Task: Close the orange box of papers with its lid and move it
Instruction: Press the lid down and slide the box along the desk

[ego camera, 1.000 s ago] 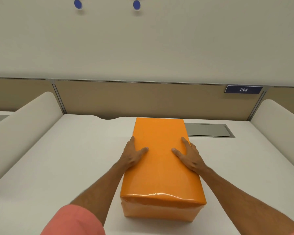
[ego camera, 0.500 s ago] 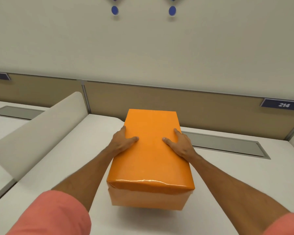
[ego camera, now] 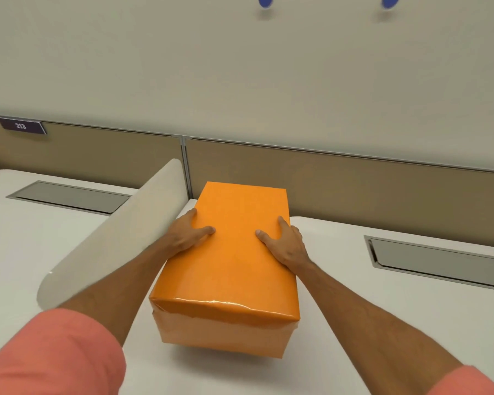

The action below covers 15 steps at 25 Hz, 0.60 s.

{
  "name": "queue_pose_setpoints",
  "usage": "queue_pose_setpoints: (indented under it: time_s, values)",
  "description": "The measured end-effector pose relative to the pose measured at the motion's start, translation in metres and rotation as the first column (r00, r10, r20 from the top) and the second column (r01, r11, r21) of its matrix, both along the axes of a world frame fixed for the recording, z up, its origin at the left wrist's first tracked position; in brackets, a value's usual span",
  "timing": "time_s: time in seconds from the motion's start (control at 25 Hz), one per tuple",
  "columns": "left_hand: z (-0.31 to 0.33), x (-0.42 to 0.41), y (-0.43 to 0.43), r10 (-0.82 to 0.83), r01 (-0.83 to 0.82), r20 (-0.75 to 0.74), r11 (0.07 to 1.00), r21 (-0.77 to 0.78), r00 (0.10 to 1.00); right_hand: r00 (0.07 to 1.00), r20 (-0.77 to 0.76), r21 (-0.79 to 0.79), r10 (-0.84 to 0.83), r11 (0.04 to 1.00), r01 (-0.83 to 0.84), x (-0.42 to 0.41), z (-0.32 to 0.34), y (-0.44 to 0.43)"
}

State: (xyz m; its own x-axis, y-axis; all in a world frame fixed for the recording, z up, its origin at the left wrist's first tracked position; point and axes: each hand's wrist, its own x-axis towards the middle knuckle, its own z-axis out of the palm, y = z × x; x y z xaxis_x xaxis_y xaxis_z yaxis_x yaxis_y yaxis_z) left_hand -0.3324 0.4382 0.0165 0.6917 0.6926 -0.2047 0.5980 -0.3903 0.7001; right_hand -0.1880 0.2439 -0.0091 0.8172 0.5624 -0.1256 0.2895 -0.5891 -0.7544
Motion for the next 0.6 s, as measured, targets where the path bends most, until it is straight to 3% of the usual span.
queue_pose_setpoints:
  time_s: [0.36,0.6]
  values:
    - [-0.014,0.009,0.101,-0.097,0.096,-0.023,0.995,-0.037,0.995,0.998,0.049,-0.034,-0.050,0.998,0.052,-0.001,-0.006,0.093]
    - [-0.036,0.017,0.137,-0.223,0.228,-0.081,0.972,0.051,0.971,0.996,0.053,-0.056,-0.078,0.995,0.081,0.003,-0.018,0.121]
